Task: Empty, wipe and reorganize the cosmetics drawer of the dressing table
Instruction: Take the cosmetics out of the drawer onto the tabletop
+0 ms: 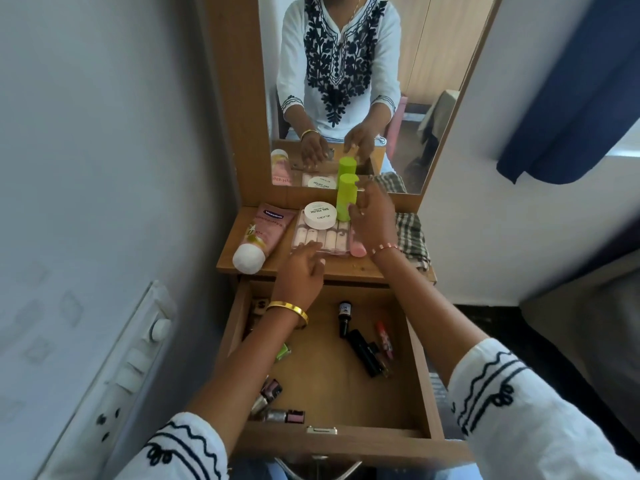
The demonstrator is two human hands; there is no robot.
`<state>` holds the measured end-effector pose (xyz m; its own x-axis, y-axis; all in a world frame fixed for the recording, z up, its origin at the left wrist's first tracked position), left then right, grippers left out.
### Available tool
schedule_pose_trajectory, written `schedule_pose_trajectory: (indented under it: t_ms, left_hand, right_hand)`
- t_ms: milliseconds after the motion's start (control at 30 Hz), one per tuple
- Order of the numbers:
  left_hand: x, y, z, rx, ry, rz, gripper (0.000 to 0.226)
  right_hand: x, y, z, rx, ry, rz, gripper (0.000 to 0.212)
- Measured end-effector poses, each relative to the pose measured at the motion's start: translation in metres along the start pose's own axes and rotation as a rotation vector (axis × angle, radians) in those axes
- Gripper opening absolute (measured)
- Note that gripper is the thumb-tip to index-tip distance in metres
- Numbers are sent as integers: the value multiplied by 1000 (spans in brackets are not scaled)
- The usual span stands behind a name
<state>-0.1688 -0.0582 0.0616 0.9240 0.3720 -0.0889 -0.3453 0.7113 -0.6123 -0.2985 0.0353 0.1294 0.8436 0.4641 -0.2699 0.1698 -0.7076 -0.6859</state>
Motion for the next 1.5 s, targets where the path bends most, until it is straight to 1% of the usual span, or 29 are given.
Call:
schedule_pose_trajectory:
  t_ms: [33, 67, 133, 167, 233, 333, 400, 533, 667, 733, 767, 867, 967, 1067, 1133, 1167, 1200, 1233, 1267, 1333, 1367, 1433, 1500]
  left_hand:
    - [7, -2, 0, 22, 6, 19, 36]
    - [16, -3, -1, 48, 5, 40, 35]
    - [33, -4, -7, 122, -26, 79, 33]
    - [42, -3, -13, 160, -55, 87, 32]
    - [55, 5, -24, 183, -105, 84, 30]
    - [67, 24, -40, 183, -152, 25, 29]
    - [74, 38, -50, 175, -179, -28, 29]
    - [79, 51, -64, 150, -232, -108, 28]
    - [79, 52, -71, 120, -250, -140, 29]
    - [80, 55, -74, 127, -265, -171, 29]
    - [80, 57, -75, 139, -275, -191, 29]
    - [81, 65, -78, 205, -310, -257, 32]
    - [79, 68, -78, 257, -338, -277, 34]
    - [79, 65, -77, 308, -350, -253, 35]
    - [80, 63, -78, 339, -362, -229, 33]
    - [80, 62, -81, 347, -370, -217, 33]
    - [80, 60, -84, 347, -381, -204, 33]
    - [80, 59, -87, 347, -395, -193, 34]
    - [80, 58, -89, 351, -406, -182, 34]
    - [81, 56, -91, 380, -422, -155, 34]
    - [81, 55, -92, 392, -427, -140, 34]
    - [82, 53, -92, 394, -436, -122, 34]
    - [82, 53, -93, 398, -442, -113, 34]
  right_hand:
    - [14, -3, -3, -29, -29, 37, 19]
    - [29, -4, -6, -44, -55, 65, 13]
    - [58, 0, -6, -60, -75, 68, 10]
    - [72, 6, -1, -78, -52, 36, 9]
    - [96, 26, 19, -78, 57, -80, 10]
    - [126, 63, 57, 73, 252, -326, 11]
    - [143, 76, 75, 214, 341, -442, 16]
    - [163, 91, 92, 337, 360, -572, 24]
    - [166, 97, 99, 365, 380, -624, 23]
    - [166, 99, 104, 283, 427, -616, 24]
    - [166, 99, 108, 193, 457, -589, 27]
    - [162, 98, 108, -166, 498, -491, 38]
    - [162, 103, 97, -541, 530, -461, 34]
    - [160, 109, 87, -700, 516, -478, 29]
    - [159, 114, 87, -763, 504, -478, 23]
    - [159, 114, 90, -758, 510, -456, 18]
    - [156, 112, 96, -688, 509, -415, 14]
    - [152, 107, 103, -526, 483, -380, 15]
    - [146, 102, 106, -296, 424, -380, 19]
    - [139, 110, 100, 170, 255, -518, 33]
    - [139, 117, 97, 323, 184, -604, 36]
    - [141, 130, 91, 482, 99, -729, 36]
    - [140, 133, 87, 556, 80, -756, 33]
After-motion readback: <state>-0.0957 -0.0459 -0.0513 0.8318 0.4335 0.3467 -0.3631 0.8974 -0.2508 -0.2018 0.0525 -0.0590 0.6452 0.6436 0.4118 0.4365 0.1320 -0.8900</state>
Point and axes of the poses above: each hand's wrist, its own x-axis away from the middle knuckle, its own y-axis out of the palm, z = x × y, the point moved 10 cm from there along -x, towards the middle knuckle, and after that the axes turned 11 degrees about -z, right-handed, at the moved point
